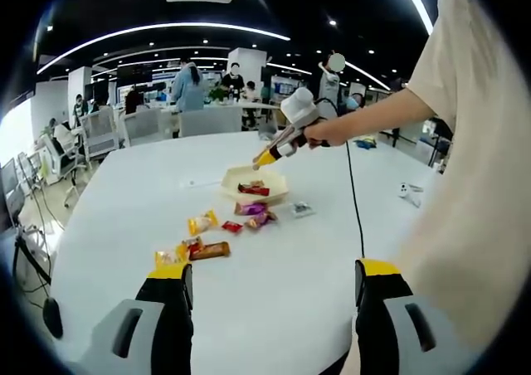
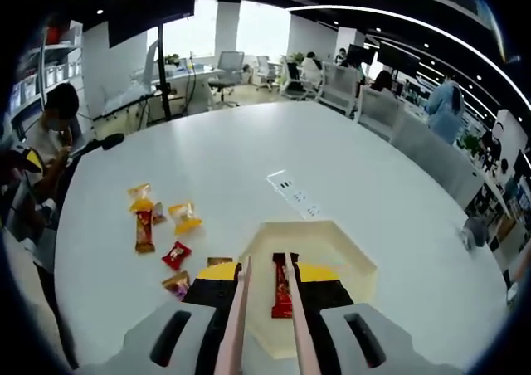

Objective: Place the target food into the container with the food tongs after gripping and lifting it, then release it inside without dropping or visibly crushing the food.

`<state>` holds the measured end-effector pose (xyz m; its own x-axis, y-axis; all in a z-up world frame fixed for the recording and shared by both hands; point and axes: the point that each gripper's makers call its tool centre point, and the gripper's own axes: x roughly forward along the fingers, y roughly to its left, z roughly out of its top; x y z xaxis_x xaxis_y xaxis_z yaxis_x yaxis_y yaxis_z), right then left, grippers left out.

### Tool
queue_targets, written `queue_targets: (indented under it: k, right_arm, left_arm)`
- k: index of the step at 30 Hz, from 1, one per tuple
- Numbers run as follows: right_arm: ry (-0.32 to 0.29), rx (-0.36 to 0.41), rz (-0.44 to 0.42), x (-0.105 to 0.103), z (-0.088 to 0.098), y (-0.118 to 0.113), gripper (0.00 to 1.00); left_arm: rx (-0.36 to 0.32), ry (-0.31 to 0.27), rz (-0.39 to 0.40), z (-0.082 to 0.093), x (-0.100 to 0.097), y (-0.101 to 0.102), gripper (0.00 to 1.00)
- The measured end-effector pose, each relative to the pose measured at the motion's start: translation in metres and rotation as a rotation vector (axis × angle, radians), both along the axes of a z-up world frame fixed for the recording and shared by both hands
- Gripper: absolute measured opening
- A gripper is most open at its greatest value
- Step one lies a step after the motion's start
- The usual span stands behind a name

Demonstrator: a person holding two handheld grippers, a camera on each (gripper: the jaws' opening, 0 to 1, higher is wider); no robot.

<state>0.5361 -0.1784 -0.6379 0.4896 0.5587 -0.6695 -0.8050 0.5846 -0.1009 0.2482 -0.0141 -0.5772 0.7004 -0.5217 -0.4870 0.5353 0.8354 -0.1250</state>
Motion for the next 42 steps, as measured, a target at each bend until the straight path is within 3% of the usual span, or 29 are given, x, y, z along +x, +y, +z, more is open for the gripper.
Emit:
queue_targets:
  k: [26,42]
  right_arm:
    - [0.103,-0.052,0.189,-0.065,-0.040,0.043,0.24]
    - [0.150,-0.138,0.280,-0.092,-0.070,0.045,0.25]
  left_arm:
    - [-0.008,0.001,0.016,-0.001,-0.003,0.005,0.79]
    - [-0.003,0.005,0.024,-0.002,-0.005,0.017,0.79]
